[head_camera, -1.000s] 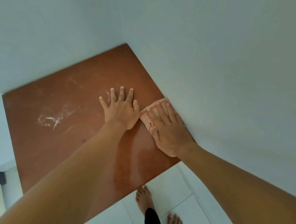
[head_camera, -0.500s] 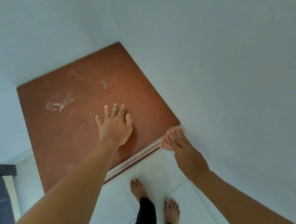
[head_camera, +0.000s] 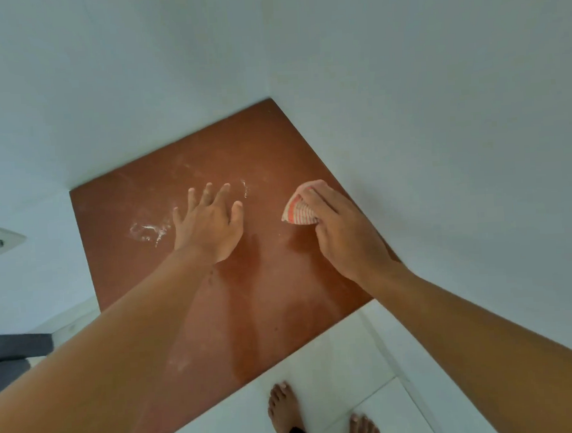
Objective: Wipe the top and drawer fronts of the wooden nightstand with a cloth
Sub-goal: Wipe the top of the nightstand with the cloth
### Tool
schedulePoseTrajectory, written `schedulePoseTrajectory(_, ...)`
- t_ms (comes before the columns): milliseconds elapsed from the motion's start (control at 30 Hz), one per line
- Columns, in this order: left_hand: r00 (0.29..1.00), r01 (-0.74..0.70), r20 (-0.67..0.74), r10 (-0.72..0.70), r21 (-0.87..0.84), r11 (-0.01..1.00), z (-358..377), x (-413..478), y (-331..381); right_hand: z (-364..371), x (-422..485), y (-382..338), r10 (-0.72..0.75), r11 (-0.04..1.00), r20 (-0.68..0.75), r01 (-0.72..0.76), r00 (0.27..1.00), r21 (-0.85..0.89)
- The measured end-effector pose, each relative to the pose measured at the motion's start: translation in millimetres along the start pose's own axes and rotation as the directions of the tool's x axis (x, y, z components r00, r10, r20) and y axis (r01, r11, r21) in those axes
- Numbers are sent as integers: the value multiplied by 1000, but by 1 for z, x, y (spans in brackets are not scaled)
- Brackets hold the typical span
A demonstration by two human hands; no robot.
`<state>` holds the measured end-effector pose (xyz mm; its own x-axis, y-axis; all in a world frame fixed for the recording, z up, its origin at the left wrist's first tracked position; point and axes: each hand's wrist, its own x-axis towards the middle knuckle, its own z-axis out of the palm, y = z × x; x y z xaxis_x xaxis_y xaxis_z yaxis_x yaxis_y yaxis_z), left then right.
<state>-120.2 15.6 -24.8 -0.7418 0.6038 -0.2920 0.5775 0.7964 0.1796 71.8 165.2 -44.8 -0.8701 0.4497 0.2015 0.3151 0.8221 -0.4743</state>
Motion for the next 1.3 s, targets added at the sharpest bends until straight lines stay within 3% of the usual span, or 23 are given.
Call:
schedulePoseTrajectory(233, 1000, -12, 1, 12, 27, 1000, -34, 112, -40, 57, 194, -25, 70, 996, 85, -74, 994, 46)
schedulePoseTrajectory(433, 999, -23, 44, 20, 72, 997, -25, 177, -58, 102, 276, -32, 80, 997, 204, -74, 976, -36)
schedulePoseTrajectory(533, 999, -34, 24, 32, 121, 992, -14, 181, -66, 119, 286, -26, 99, 988, 226, -70, 969, -135)
schedulePoseTrajectory(667, 999, -21, 42, 16, 127, 992, -8, 180, -67, 137, 282, -16, 32, 969, 279, 39, 960, -245)
schedulePoseTrajectory(867, 996, -8, 89, -3, 113, 994, -12, 185, -66, 151, 279, -20, 90, 967, 327, -4, 941, -253)
schedulePoseTrajectory(1067, 995, 4, 100, -15, 110, 994, -14, 186, -66, 149, 275, -18, 71, 955, 370, 43, 926, -292)
schedulePoseTrajectory(1300, 990, 24, 134, -40, 122, 992, -20, 186, -63, 139, 232, -17, 90, 957, 344, 14, 935, -289)
